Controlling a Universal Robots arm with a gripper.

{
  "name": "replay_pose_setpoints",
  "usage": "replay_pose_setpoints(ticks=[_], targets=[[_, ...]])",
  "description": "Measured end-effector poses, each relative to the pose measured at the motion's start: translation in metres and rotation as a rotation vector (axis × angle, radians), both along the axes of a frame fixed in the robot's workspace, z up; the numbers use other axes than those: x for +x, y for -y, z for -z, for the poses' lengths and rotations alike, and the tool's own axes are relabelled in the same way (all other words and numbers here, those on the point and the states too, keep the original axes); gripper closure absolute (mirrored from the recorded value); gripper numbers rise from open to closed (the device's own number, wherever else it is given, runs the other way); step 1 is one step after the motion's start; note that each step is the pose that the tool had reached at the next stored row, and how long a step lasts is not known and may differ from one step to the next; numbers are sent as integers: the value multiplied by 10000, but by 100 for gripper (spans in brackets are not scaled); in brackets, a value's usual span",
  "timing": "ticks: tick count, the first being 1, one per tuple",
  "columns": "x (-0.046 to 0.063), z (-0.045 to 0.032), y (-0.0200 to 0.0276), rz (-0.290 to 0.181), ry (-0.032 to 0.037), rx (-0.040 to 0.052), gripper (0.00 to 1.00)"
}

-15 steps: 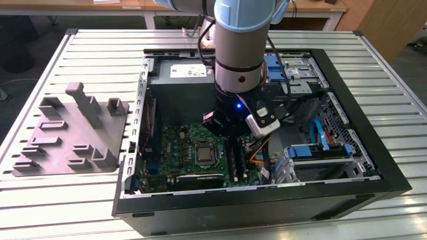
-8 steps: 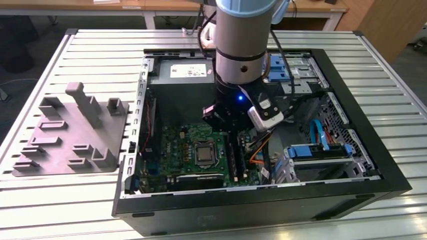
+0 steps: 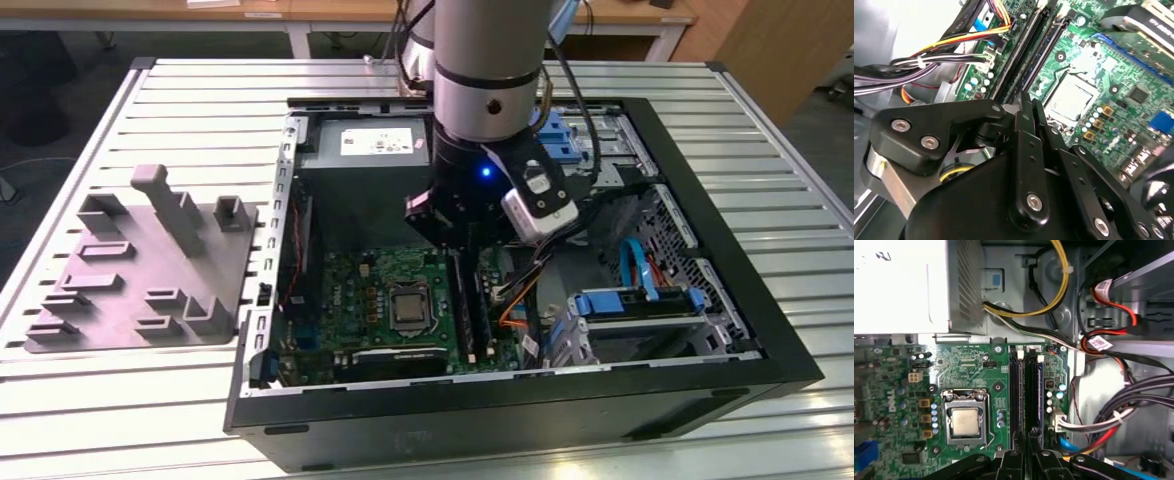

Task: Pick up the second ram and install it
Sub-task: 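Insert the second ram into the second slot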

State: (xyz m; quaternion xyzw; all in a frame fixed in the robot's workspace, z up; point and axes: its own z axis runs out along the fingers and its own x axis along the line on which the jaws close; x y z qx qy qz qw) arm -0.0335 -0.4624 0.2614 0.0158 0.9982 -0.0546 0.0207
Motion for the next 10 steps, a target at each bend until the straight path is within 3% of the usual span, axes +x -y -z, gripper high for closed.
replay_pose_setpoints(ticks=[5, 10], targets=[[0, -133, -4, 0, 1, -3, 82], [-1, -137, -3, 1, 10, 41, 82]])
